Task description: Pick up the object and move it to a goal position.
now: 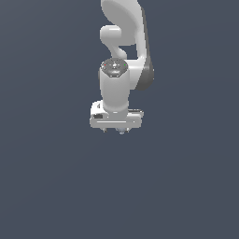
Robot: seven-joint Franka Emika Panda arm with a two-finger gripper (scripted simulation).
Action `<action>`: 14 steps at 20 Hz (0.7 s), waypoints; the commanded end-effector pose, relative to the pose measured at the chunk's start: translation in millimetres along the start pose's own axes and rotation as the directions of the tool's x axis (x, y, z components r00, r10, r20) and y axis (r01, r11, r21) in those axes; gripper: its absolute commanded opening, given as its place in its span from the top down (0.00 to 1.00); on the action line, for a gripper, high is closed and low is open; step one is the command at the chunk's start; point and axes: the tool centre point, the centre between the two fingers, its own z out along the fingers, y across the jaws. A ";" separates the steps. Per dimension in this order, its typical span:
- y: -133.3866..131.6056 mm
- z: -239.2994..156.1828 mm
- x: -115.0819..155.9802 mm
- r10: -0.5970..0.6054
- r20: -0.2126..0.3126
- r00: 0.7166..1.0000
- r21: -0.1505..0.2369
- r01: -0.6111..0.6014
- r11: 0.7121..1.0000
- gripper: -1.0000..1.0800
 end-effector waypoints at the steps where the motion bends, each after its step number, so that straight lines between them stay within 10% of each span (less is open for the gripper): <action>1: 0.0 0.0 0.0 0.000 0.000 1.000 0.000 0.000 1.000 0.04; 14: 13.2 2.4 -3.8 -0.023 0.005 1.000 -0.005 0.023 1.000 0.04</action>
